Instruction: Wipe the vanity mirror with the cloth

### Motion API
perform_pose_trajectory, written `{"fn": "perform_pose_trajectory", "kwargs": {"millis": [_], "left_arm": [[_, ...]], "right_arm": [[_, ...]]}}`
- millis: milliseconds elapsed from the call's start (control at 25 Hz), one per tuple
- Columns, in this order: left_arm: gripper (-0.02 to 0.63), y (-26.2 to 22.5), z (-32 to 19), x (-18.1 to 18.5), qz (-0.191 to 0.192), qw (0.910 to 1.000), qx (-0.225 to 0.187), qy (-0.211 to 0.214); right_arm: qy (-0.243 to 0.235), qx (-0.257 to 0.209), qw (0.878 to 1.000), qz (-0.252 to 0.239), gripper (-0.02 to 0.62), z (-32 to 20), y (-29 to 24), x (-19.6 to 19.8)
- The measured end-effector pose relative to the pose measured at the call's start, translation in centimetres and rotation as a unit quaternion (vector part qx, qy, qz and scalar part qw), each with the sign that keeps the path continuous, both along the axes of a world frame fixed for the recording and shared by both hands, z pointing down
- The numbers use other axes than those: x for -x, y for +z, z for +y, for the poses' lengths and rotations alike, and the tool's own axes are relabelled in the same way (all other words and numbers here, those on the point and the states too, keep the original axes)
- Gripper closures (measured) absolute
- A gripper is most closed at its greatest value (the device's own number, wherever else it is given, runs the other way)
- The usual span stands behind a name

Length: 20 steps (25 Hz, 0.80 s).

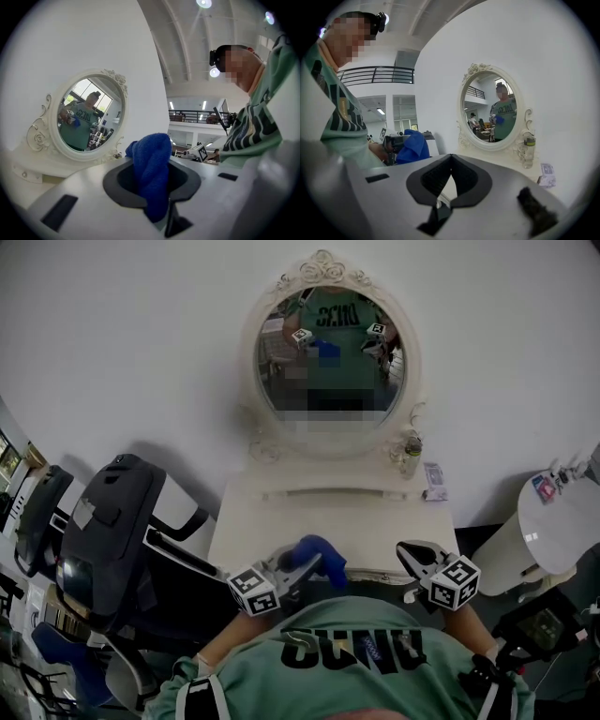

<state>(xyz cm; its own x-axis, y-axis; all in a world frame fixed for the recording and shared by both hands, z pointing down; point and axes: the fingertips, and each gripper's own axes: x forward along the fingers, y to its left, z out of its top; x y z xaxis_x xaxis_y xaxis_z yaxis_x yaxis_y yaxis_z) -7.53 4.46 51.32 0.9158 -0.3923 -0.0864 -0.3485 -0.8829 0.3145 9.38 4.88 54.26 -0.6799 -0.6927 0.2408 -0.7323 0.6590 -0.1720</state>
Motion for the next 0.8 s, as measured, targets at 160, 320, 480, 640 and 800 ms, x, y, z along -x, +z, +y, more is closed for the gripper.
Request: {"fn": "perform_pose_trajectory", "kwargs": {"millis": [160,320,480,640,800], "left_arm": [[0.514,-1.2,-6.5,3.0,0.008,0.9993,-0.013,0.035],[0.514,-3.4,-12.1,6.0,-0.005,0.9971,-0.046,0.060],[0.514,-3.3,-16.0,8.5,-0.016,0.9955,-0.054,0.076],[0.514,-2.6,-18.9,9.1,-0.012,0.9963,-0.044,0.073],[0.514,-1.8,-20.5,7.4,-0.011,0.9979,-0.037,0.053]], "right_arm": [[0.028,-0.005,1.000,-0.005,0.583,-5.1,-0.9,3.6],[0.043,-0.023,0.999,0.006,0.583,-10.1,-2.8,7.0],[0.058,-0.013,0.998,0.004,0.583,-14.1,-2.9,9.5],[0.039,0.008,0.999,0.021,0.583,-16.8,-1.8,11.2],[0.015,0.008,0.999,0.028,0.583,-18.8,-1.7,9.2]]}}
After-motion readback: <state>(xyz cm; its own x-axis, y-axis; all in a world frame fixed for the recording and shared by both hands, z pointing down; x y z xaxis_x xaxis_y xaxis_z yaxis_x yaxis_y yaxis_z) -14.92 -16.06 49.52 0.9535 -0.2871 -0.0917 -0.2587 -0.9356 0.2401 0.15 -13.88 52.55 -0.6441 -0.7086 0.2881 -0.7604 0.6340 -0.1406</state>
